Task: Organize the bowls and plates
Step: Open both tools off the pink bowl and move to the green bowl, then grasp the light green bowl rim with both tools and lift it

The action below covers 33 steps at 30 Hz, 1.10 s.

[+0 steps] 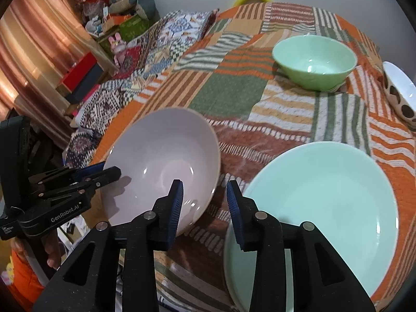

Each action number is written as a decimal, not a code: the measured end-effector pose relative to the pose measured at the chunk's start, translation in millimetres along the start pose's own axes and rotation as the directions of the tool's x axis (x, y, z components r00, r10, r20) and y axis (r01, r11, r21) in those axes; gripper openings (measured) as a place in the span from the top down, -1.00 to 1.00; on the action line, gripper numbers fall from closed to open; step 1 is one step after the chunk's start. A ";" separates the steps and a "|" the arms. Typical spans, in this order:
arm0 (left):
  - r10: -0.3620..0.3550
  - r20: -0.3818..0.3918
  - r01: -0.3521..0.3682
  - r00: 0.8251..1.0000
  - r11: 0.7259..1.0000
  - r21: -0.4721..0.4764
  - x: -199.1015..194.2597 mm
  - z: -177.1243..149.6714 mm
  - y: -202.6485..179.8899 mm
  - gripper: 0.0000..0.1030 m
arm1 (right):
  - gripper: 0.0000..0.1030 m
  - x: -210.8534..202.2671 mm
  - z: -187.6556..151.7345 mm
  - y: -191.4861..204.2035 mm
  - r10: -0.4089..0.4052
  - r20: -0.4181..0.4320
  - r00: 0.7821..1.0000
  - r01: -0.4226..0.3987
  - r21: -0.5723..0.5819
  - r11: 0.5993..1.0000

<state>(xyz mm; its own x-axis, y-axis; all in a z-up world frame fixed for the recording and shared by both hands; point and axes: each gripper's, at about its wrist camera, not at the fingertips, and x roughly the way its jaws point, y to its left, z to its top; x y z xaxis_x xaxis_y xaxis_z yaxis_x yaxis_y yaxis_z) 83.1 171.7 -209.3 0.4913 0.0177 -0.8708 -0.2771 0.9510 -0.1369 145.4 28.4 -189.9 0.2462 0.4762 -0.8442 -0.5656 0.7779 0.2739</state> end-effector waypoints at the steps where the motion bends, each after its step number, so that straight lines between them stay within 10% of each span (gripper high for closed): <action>1: 0.005 0.014 -0.005 1.000 1.000 0.010 -4.2 3.3 -2.6 0.47 | 0.38 -3.3 0.6 -2.3 0.001 0.009 1.000 -0.001 0.005 1.000; 17: -0.061 0.219 0.026 0.974 0.987 0.160 -47.8 80.2 -74.2 0.02 | 0.22 -63.1 27.9 -47.6 -0.061 0.203 0.977 0.053 0.045 0.998; 33: -0.104 0.223 0.051 0.969 0.971 0.234 -4.7 155.7 -138.3 -0.13 | 0.09 -89.5 66.0 -109.8 -0.154 0.311 0.938 0.129 0.101 0.986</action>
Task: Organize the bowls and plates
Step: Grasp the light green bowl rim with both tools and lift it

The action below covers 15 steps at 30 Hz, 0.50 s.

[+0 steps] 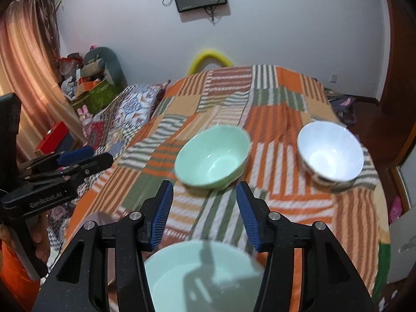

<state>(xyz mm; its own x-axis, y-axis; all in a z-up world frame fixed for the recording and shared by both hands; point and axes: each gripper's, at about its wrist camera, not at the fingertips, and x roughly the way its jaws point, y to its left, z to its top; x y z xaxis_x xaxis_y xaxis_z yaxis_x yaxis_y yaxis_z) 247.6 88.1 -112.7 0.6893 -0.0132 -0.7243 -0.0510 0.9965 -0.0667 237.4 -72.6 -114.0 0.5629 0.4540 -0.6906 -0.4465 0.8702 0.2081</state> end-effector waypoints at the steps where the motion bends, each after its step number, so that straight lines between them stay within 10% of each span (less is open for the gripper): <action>1: 0.001 -0.005 -0.001 1.000 1.000 -0.002 5.2 2.6 0.0 -0.13 | 0.09 2.4 4.0 -4.0 -0.006 0.006 1.000 0.006 0.001 1.000; 15: -0.026 -0.125 0.020 0.992 0.999 -0.049 94.1 24.6 12.3 -0.13 | 0.09 58.0 24.9 -36.2 -0.017 -0.055 0.998 0.019 0.051 0.999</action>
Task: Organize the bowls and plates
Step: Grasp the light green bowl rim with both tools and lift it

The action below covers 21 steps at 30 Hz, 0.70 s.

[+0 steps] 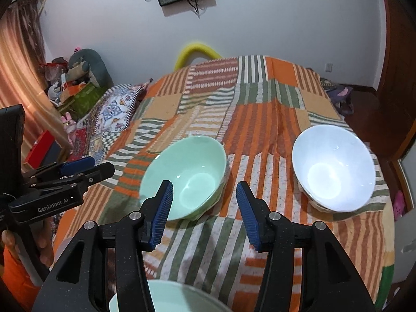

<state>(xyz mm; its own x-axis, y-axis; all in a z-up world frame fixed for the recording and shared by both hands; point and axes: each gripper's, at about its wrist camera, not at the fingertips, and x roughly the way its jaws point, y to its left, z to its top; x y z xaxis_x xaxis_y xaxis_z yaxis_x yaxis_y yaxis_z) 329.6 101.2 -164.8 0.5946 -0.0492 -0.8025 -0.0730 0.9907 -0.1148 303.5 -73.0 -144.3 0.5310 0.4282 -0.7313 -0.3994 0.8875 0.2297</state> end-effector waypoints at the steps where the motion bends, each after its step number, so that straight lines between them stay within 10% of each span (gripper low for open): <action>1: -0.001 -0.013 0.001 1.000 1.000 -0.005 6.8 0.7 1.6 -0.13 | 0.09 4.0 0.7 -1.4 -0.002 -0.007 1.000 0.002 0.000 1.000; 11: -0.029 -0.098 0.027 0.995 0.999 -0.021 56.7 -0.8 4.8 -0.11 | 0.14 48.6 4.2 -12.2 0.004 -0.098 0.995 -0.003 0.012 1.000; 21: -0.046 -0.161 0.045 0.986 0.999 -0.010 86.1 -4.3 0.7 0.43 | 0.58 64.4 0.1 -13.1 0.024 -0.145 0.989 -0.024 0.003 1.000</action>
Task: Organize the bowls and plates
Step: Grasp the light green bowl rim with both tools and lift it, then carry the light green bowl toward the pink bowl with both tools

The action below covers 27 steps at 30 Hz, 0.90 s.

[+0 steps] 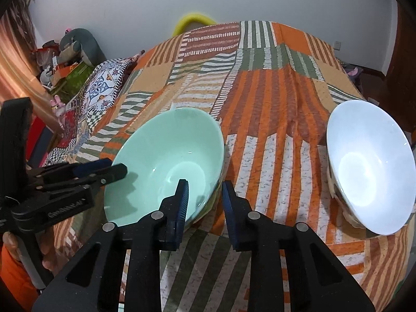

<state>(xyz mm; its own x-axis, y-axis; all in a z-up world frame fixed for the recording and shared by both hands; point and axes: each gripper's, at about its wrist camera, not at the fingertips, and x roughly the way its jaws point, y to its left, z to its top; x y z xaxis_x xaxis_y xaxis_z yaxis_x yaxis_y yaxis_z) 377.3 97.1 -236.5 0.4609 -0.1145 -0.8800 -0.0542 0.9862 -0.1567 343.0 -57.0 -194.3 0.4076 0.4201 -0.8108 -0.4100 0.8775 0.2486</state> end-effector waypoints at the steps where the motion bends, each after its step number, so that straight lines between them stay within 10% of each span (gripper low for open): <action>1: -0.005 -0.007 0.005 1.000 1.000 0.000 2.0 -0.9 -0.5 0.50 | 0.58 -0.3 -0.7 0.6 0.001 0.000 1.000 -0.001 -0.003 1.000; 27: -0.004 0.094 -0.001 0.996 0.998 0.056 -60.6 -20.9 -28.2 0.57 | 0.60 -41.7 -4.5 22.2 -0.041 0.077 0.996 0.044 -0.033 0.999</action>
<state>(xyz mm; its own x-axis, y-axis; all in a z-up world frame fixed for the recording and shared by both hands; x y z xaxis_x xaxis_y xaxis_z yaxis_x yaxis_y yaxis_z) 332.4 73.7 -188.2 0.5423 -0.1070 -0.8334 -0.0048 0.9914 -0.1304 313.2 -56.1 -157.4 0.4860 0.4004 -0.7768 -0.4184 0.8870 0.1955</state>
